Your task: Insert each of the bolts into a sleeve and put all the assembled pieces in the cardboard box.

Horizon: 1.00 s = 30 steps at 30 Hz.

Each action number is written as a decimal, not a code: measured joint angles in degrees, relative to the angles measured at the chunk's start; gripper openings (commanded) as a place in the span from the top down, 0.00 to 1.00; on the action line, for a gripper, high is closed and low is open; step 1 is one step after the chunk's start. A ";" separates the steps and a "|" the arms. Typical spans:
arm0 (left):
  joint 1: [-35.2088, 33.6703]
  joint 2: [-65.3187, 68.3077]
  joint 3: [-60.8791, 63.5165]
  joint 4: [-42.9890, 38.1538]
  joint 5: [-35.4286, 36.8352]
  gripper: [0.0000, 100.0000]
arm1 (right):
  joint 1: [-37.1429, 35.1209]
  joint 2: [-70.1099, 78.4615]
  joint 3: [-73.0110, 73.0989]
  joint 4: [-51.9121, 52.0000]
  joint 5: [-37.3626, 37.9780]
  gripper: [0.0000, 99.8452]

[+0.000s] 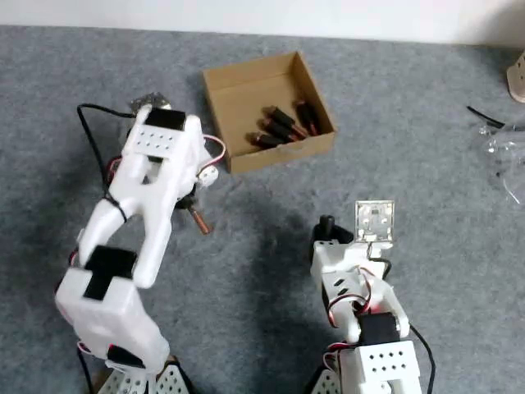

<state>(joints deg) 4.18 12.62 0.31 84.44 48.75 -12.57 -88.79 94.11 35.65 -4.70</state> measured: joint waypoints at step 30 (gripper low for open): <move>6.42 -66.90 57.67 -34.20 -13.19 1.00 | 0.00 0.00 0.00 -0.09 0.00 1.00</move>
<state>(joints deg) 10.59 -54.29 57.98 50.24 35.56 -12.57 -88.79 94.11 35.56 -4.70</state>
